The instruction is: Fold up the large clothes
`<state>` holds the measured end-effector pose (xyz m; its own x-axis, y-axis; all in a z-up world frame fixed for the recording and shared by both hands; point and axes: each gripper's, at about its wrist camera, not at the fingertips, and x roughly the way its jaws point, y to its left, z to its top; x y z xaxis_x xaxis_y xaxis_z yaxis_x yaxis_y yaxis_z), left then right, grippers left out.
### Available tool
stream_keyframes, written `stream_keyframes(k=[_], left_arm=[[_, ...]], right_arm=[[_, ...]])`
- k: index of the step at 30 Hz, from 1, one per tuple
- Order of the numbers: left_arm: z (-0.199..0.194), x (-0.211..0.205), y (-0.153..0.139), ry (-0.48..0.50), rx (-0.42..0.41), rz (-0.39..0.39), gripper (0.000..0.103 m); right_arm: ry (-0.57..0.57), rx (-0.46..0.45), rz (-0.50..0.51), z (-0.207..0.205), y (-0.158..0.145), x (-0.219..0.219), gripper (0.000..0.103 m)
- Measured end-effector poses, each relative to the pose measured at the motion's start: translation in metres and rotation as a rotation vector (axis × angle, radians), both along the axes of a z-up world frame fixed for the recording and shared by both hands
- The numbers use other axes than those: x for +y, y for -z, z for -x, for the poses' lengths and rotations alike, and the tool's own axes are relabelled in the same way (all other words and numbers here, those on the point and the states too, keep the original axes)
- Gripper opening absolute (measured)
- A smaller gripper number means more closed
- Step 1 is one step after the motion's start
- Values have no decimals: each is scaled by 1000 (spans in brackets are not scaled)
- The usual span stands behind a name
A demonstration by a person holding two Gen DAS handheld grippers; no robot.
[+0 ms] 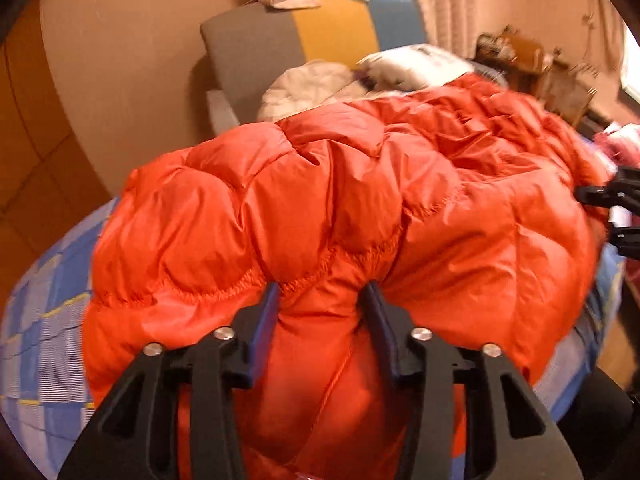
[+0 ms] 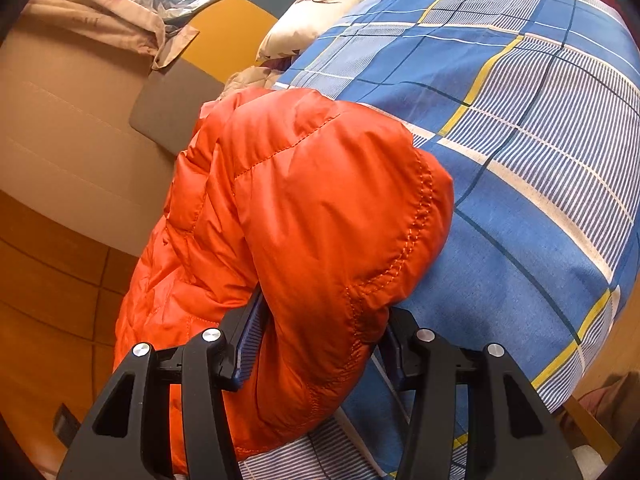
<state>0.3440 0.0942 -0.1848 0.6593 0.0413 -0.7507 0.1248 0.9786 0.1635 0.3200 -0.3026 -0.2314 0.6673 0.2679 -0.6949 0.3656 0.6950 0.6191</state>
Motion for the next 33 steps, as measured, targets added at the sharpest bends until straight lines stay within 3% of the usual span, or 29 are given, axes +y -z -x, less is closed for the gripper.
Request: stream_keyframes(k=[3,6,8,12,17,18,22,26,29,33], left_arm=[[-17,-13,-6,-77,43,-153,25],[-31,-21,0,-145,111,-290,26],[-32,-14,2,-342,87,-319,28],[-18,-1,9,-517,27,-197,34],[-24,13,12,-563,46,-142,41],[-23,18,13,-589,43,-132,45],[-20,34,23,-710,7,-47,47],[-4,57,31,-759,-45,125,47],[3,67,33,-767,-73,208,47],[5,68,35,-786,-74,249,48]], right_arm=[[-3,1,-8,1,1,-2,50],[-8,-2,-19,2,2,-5,51],[-10,-4,-23,3,4,-7,51],[-20,-2,-25,3,7,-10,55],[-30,-4,-28,3,8,-10,56],[-30,-4,-31,3,9,-10,57],[-36,-2,-32,1,10,-9,59],[-48,0,-29,-4,11,-9,59],[-43,5,-35,-6,15,-11,59],[-37,6,-41,-6,17,-12,59]])
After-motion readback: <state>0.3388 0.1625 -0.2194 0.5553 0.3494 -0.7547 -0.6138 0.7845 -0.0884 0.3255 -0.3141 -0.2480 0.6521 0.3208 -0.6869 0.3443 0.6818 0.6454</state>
